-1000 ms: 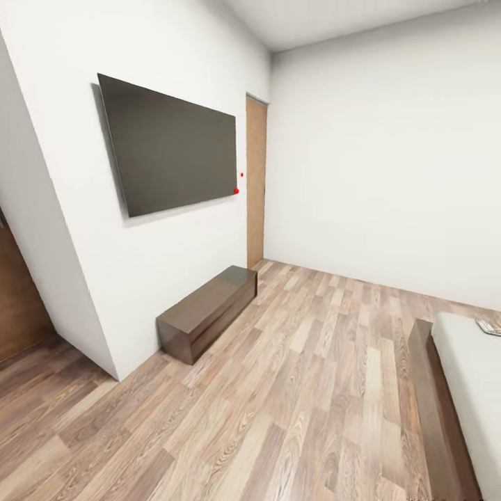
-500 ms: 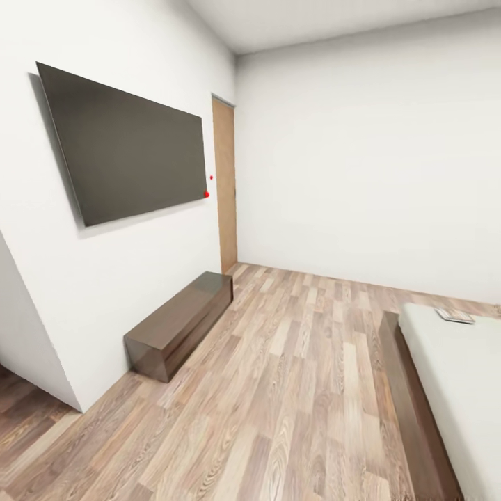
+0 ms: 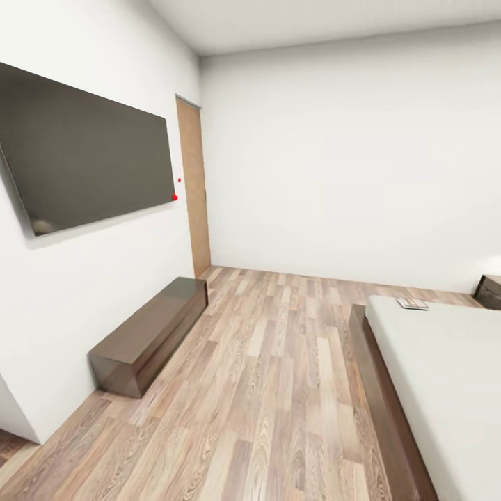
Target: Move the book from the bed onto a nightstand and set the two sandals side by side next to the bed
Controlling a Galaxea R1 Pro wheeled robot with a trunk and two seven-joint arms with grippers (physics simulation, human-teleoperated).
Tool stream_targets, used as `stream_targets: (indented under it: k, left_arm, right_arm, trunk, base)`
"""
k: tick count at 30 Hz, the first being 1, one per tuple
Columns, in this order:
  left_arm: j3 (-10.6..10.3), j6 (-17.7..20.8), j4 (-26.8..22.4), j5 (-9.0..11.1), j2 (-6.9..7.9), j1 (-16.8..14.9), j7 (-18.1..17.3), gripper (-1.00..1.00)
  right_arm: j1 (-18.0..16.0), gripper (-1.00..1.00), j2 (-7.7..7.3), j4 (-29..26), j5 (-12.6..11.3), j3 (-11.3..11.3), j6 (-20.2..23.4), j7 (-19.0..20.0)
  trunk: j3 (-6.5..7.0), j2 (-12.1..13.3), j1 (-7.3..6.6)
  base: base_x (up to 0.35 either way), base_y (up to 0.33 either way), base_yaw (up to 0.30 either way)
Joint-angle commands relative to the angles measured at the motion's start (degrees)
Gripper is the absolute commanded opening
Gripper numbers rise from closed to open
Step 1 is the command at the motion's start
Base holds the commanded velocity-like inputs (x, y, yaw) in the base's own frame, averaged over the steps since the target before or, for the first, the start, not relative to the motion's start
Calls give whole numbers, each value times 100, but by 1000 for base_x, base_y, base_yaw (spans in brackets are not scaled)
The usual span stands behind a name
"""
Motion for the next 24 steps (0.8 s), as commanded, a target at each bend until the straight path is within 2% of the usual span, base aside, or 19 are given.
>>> stream_targets:
  k: [1, 24]
  left_arm:
    - [-49, -15, 1, 39, 1, 1, 10, 100]
    - [-49, -15, 4, 39, -2, 1, 8, 100]
  right_arm:
    - [-3, 100, 1, 8, -19, -15, -29, 0]
    - [-3, 100, -5, 9, -19, -15, -29, 46]
  trunk:
    - [1, -3, 2]
    - [16, -3, 2]
  base:
    - [5, 4, -285]
    - [1, 1, -289]
